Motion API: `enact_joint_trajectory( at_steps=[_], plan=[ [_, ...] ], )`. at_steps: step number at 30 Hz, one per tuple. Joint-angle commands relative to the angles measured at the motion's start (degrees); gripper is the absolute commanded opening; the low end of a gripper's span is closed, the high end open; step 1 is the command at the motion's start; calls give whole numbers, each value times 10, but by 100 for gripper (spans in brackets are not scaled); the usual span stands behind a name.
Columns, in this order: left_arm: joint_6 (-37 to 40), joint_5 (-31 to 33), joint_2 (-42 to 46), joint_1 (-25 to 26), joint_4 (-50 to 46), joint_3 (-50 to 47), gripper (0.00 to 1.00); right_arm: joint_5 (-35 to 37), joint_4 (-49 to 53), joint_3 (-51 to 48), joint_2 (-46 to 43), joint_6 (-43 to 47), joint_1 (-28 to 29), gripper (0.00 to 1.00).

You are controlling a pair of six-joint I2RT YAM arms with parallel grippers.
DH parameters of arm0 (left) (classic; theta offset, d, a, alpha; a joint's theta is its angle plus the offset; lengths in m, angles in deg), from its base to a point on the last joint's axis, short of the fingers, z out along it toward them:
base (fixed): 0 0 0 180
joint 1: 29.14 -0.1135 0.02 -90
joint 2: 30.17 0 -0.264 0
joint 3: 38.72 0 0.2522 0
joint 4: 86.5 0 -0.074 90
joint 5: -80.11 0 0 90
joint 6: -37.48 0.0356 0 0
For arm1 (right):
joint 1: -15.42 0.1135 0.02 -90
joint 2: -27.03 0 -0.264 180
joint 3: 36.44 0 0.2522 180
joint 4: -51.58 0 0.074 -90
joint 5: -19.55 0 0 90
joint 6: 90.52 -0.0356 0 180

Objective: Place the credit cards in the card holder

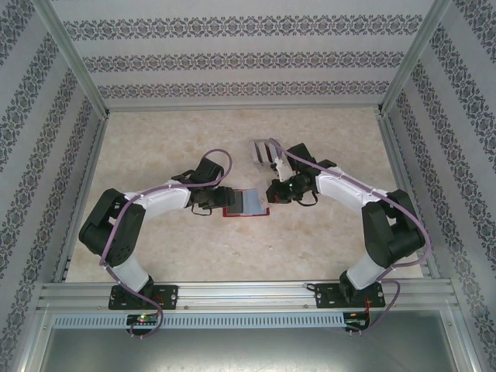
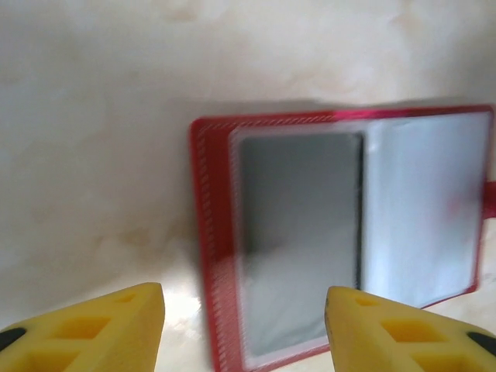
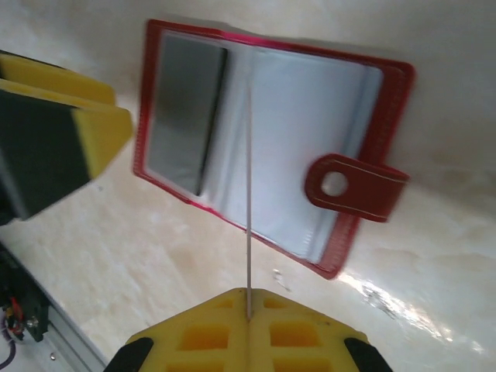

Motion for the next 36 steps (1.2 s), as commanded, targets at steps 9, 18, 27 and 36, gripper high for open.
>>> enact_joint_trajectory(
  at_steps=[9,18,27,36],
  plan=[
    [12,-29,-21,-6,52,1,44,4,21,4,43,15,-27,0],
    [13,-12,-38,-5,38,7,36,-28,-4,1,65,4,-30,0],
    [4,11,-34,-5,33,1,30,-58,-40,-15,82,-12,-38,0],
    [-5,12,-36,-6,41,-8,25,-36,-77,-47,68,-48,-44,0]
  ],
)
